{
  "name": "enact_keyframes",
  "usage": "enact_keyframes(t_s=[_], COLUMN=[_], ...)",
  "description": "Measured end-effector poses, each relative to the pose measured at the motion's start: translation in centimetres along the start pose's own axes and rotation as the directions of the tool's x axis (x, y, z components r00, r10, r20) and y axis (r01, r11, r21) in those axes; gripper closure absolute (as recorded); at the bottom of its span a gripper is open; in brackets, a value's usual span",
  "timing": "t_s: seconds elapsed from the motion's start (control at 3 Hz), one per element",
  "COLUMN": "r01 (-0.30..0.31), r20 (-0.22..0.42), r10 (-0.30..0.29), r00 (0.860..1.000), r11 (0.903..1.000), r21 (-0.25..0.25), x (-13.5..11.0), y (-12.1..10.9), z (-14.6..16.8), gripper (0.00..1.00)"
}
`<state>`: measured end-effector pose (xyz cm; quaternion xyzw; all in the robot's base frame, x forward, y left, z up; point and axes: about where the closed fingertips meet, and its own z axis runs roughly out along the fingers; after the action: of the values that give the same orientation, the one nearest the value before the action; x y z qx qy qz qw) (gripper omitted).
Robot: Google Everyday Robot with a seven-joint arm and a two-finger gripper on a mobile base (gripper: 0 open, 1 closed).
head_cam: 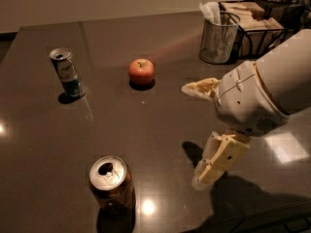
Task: Pick orange can
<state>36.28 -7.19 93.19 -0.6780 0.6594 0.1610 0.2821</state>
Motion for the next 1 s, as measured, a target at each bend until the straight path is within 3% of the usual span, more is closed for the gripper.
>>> enact_keyframes(t_s=[0.67,1.0], r01=[0.05,0.059], r20=[0.147,0.185], r10=[-0.035,-0.033], r00=[0.988,0.982], r11=[0.994,0.9889], r21=[-0.097,-0.136], x=[-4.6,-6.0], y=[3.5,4.8], z=[3.3,5.4], gripper=[0.0,0.0])
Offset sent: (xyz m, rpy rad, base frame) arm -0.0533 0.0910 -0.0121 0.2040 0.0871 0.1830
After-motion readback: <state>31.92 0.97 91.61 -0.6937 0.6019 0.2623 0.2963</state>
